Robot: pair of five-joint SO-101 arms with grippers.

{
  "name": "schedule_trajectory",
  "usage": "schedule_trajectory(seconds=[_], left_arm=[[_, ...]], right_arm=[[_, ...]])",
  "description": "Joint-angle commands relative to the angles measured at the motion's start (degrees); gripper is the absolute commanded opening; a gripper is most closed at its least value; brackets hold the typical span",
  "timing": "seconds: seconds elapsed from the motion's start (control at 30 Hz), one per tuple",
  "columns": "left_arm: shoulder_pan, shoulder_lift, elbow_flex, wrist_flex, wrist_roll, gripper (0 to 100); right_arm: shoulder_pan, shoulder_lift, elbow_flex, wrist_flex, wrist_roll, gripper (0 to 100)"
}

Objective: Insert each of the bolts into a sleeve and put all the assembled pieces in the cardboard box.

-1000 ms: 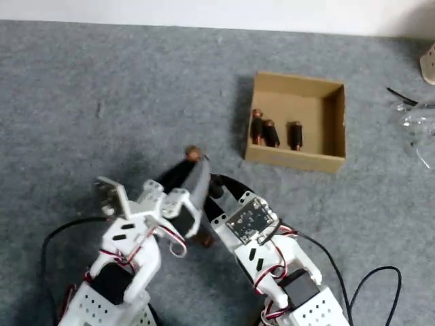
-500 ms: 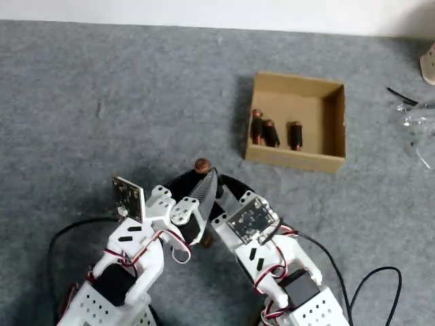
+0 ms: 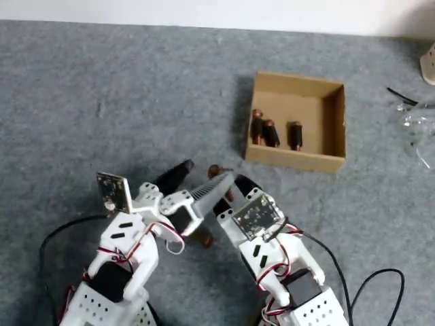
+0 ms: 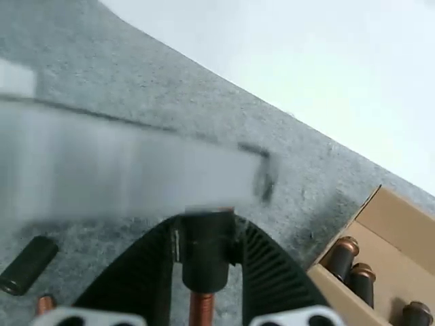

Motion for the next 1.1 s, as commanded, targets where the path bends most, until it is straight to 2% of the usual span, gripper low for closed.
schedule_trajectory(seconds=[0.0,0.17,0.23,0.33,0.47,0.6,0.77,0.8,1.07], left_arm=[[-5.05,-0.57,-0.92,-0.18,6.68,31],[-16.75,-0.57,-4.88,0.0,15.12,26],[-19.91,-0.57,-4.7,-0.18,15.3,22],[-20.79,-0.57,-3.91,-0.18,14.07,13],[-20.44,-0.48,-2.42,-0.18,0.09,0],[-20.79,-0.4,-1.1,0.79,-18.37,2],[-20.44,-0.48,-2.15,11.25,-43.78,2],[-20.0,-0.31,-1.63,12.31,-46.24,2],[-19.47,-0.22,1.1,10.64,-46.51,2]], right_arm=[[0.84,-0.57,8.57,-0.75,0.44,0.5],[3.12,-0.48,8.57,-0.92,0.35,0.5],[4.7,-0.48,8.57,-2.24,0.26,0.5],[6.2,-0.48,8.57,-2.77,0.26,0.5],[7.87,-0.48,8.57,-2.95,0.26,0.5],[10.33,0.04,8.57,-2.86,0.26,0.5],[13.93,0.04,8.57,-2.77,0.26,0.5],[14.02,0.04,8.57,-2.77,0.26,0.5],[16.4,-0.13,7.25,-0.66,0.26,0.5]])
